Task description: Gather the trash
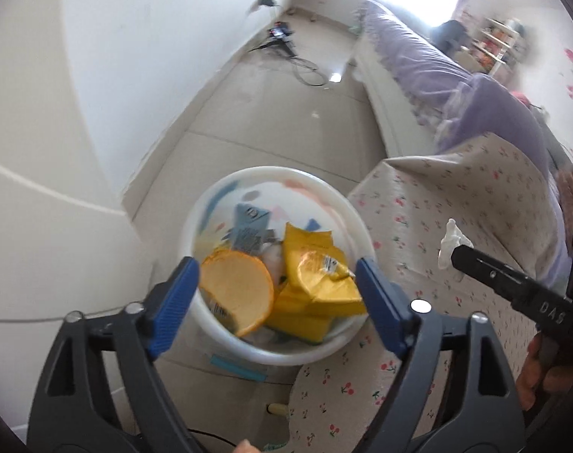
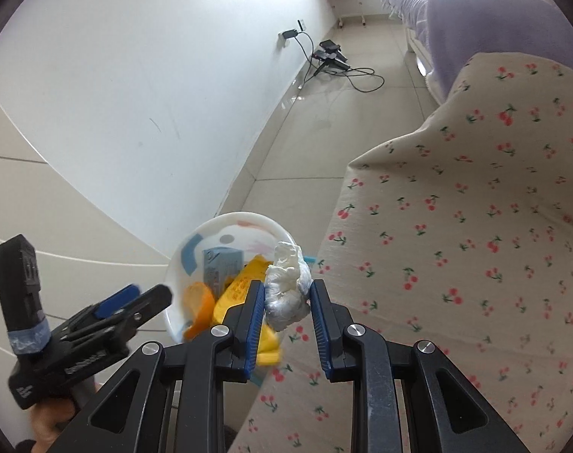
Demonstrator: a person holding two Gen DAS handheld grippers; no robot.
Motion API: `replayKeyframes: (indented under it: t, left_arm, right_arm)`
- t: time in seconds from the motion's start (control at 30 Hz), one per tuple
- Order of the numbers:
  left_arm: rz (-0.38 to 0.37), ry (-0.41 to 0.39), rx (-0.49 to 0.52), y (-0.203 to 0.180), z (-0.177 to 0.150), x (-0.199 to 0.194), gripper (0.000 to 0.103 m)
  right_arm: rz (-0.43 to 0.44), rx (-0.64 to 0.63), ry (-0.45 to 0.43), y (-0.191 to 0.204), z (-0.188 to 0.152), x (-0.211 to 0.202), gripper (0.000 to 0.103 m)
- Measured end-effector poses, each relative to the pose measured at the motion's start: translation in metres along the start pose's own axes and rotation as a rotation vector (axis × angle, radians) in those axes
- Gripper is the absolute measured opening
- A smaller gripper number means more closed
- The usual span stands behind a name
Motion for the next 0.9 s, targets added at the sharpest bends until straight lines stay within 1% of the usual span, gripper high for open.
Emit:
replayKeyframes:
  t: [0.03,0.1,0.17,0.3,0.5,0.53,0.57,0.6,0.63,0.7,0.83,0.9]
  left_arm:
    - [0.012,-0.008,-0.008,0.002,0.0,-0.005,0.09]
    - [0.041,-0.014,-0.012,0.006,-0.001,-0.011,0.098]
    - [0.062,-0.024,-0.009,0.007,-0.002,-0.016,0.101]
    - [0.09,-0.031,-0.002,0.011,-0.006,-0.025,0.102]
    - [0.09,-0.008,-0.016,0.021,-0.015,-0.031,0.102]
    - [0.091,0.001,-0.019,0.021,-0.016,-0.031,0.102]
    - [0.09,0.009,-0.025,0.022,-0.017,-0.032,0.102]
    - [0.085,0.014,-0.031,0.022,-0.019,-0.034,0.102]
    - [0.083,0.019,-0.039,0.023,-0.02,-0.036,0.102]
    - [0.081,0.024,-0.045,0.024,-0.022,-0.037,0.102]
    - [0.094,0.025,-0.053,0.025,-0.026,-0.039,0.102]
    - [0.105,0.017,-0.045,0.022,-0.028,-0.043,0.102]
  right_arm:
    - [0.003,-0.001,0.003,0.002,0.001,0.004,0.026]
    - [0.008,0.0,0.009,0.005,0.002,0.01,0.026]
    - [0.026,0.007,0.02,0.01,0.004,0.019,0.026]
    - [0.047,0.001,0.042,0.024,0.004,0.033,0.028]
    - [0.079,0.0,0.07,0.032,0.006,0.047,0.031]
    - [0.1,0.013,0.082,0.032,0.006,0.048,0.037]
    - [0.114,0.029,0.088,0.03,0.006,0.048,0.056]
    - [0.122,0.053,0.086,0.028,0.006,0.048,0.07]
    - [0.129,0.085,0.067,0.025,0.007,0.045,0.09]
    - [0.136,0.105,0.055,0.022,0.007,0.04,0.091]
    - [0.119,0.131,0.027,0.016,0.006,0.021,0.091]
    - [0.104,0.132,0.016,0.012,0.002,0.007,0.096]
Point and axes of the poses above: each gripper's, at about its wrist camera, not at the fingertips, and x roughly the way its jaws point, y to its left, z to its top, the point moved 8 cm from there along x, roughly the way its jaws point, and after that the axes turned 8 degrees about y, right-handed, at the moved point
